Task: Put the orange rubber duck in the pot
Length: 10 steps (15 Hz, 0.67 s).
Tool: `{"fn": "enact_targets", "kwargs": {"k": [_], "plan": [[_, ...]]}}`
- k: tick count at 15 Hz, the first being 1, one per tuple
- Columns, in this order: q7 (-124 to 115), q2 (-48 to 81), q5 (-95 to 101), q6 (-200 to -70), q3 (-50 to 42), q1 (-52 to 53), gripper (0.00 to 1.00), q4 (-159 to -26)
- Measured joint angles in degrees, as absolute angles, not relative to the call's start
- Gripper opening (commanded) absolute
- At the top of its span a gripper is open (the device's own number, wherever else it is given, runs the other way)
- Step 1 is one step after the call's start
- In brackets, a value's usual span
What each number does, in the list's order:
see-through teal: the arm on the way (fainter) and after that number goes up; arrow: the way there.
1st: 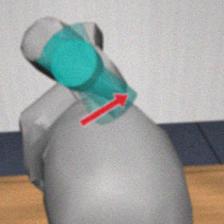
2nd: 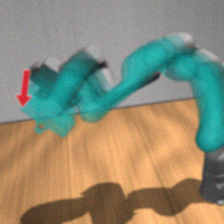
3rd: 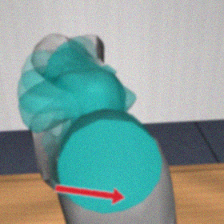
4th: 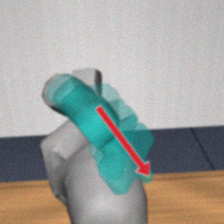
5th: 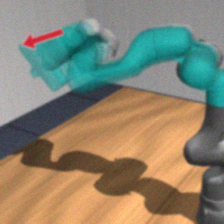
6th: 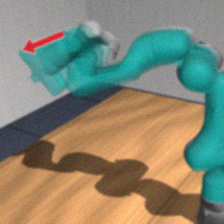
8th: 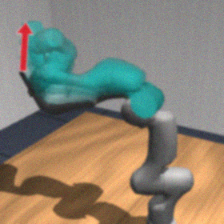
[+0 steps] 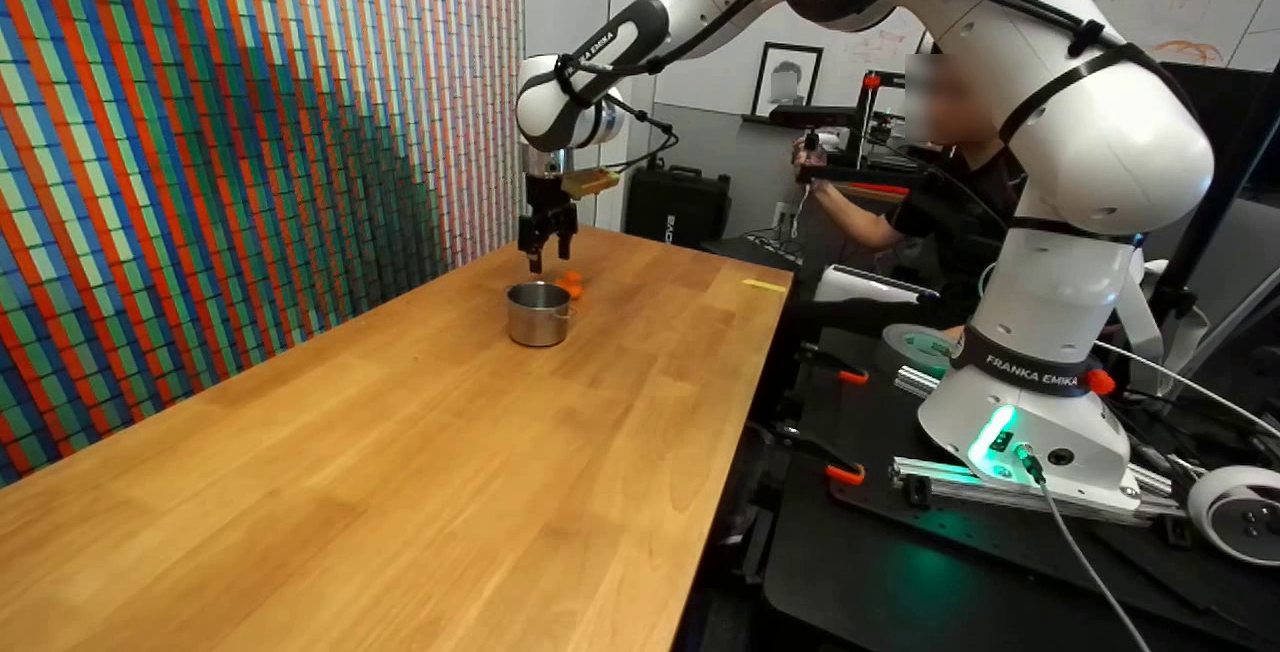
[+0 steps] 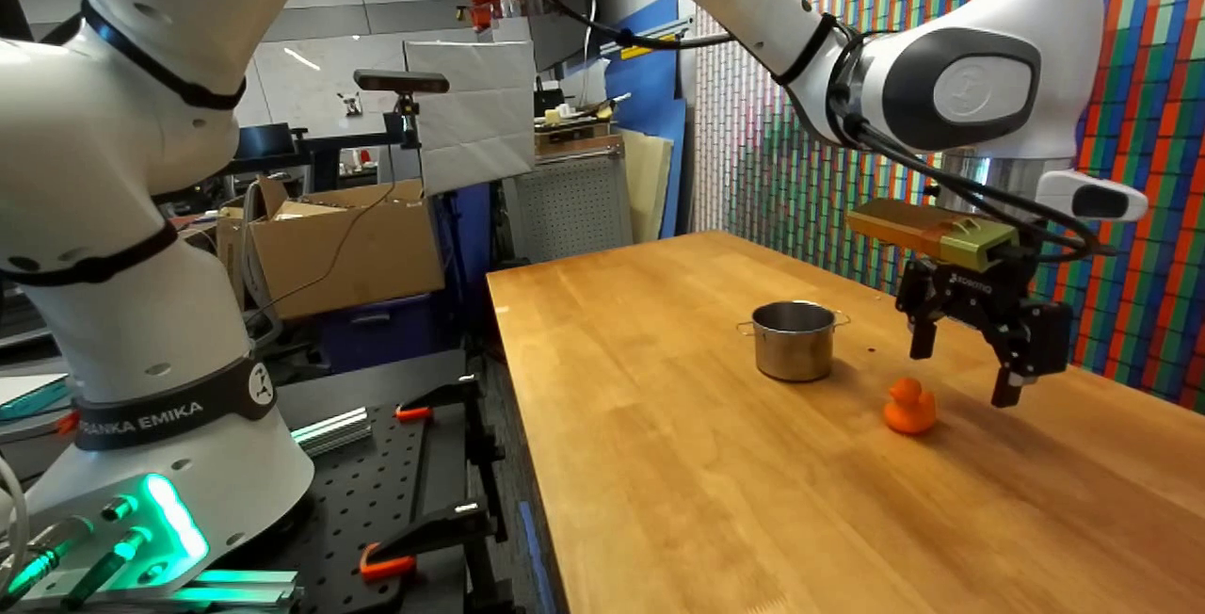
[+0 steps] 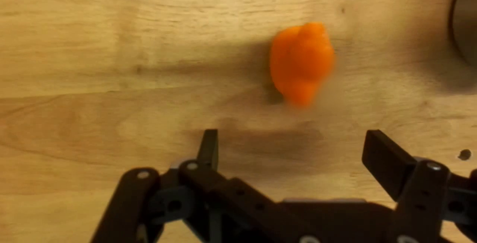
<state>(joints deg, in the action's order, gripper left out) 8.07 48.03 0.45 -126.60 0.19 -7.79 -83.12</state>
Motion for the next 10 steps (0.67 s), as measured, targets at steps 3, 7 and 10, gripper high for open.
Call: {"fn": "enact_targets", "kwargs": {"k": [3,7,10], "plan": [[8.1,48.2,-1.1,-122.0,1.2,-7.8,1.00,-79.8],[8.1,48.2,-1.5,-116.9,1.1,-7.8,1.00,-78.3],[8.1,48.2,-1.2,-115.5,0.6,-7.8,1.00,-78.8]]}}
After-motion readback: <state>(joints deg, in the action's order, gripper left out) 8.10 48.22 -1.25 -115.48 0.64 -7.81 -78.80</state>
